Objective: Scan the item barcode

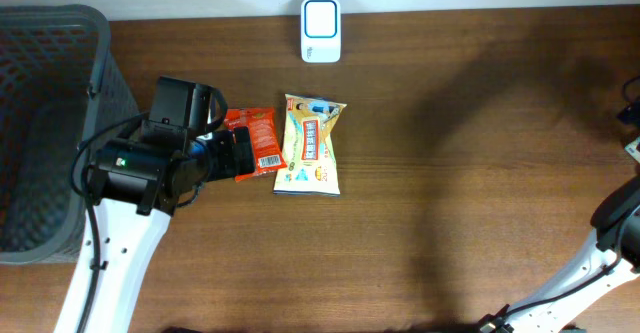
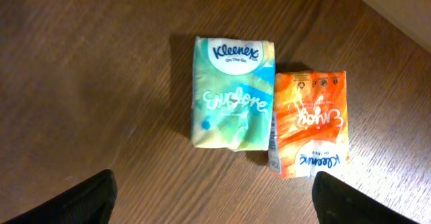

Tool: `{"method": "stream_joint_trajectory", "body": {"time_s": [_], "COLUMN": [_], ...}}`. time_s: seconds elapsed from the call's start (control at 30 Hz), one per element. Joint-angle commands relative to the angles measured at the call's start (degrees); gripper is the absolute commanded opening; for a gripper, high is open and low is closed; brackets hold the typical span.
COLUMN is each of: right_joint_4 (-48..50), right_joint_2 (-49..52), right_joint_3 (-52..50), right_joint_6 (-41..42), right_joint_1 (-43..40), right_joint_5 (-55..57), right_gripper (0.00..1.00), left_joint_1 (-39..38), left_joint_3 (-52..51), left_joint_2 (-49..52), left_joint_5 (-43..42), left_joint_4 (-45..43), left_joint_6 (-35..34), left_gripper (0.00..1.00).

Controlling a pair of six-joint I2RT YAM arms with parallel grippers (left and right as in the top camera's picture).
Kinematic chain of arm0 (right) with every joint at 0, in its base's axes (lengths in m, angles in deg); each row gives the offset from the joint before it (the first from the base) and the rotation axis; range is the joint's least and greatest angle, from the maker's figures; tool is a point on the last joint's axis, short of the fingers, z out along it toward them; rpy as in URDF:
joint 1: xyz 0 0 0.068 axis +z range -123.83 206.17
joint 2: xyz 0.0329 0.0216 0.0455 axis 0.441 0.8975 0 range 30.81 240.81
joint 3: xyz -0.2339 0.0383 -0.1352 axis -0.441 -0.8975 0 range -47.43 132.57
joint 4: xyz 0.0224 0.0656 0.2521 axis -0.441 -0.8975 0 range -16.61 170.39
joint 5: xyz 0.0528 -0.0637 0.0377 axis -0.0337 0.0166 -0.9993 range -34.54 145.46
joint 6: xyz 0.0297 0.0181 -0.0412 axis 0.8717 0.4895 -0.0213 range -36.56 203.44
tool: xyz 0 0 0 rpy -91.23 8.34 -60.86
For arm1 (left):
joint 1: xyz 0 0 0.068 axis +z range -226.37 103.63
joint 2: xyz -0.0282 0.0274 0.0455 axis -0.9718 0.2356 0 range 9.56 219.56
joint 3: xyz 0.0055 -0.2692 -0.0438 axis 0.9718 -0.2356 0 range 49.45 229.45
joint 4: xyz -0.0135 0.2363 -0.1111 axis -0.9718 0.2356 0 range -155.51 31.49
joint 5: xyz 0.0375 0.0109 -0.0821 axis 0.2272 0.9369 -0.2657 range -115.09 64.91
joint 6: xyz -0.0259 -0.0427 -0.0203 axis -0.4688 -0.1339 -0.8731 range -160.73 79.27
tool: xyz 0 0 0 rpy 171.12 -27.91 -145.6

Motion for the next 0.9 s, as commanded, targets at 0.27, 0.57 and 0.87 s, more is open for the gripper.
{"method": "stream_joint_trajectory", "body": {"time_s": [0.27, 0.57, 0.87], "right_joint_4": [-20.5, -21.2, -12.5], "right_joint_2": [-17.0, -4.3, -1.3], "right_joint_3": [0.2, -3.0, 4.2], "right_joint_6": [-6.2, -14.0, -3.7], "right_joint_1": [17.5, 54.1, 64.2], "right_joint_5": [-50.4, -39.8, -33.9], "right_gripper": [1.0, 0.94, 0.04], "left_joint_1": [0.2, 0.2, 0.2], "left_joint_3": [0.7, 0.7, 0.7], "left_joint_2": [-0.3, -0.3, -0.3], "left_joint_5": [0.2, 0.2, 0.2], "left_joint_4": [0.0, 0.0, 0.1], "left_joint_6": [0.5, 0.5, 0.5], "left_gripper": [0.99, 0.99, 0.99]}}
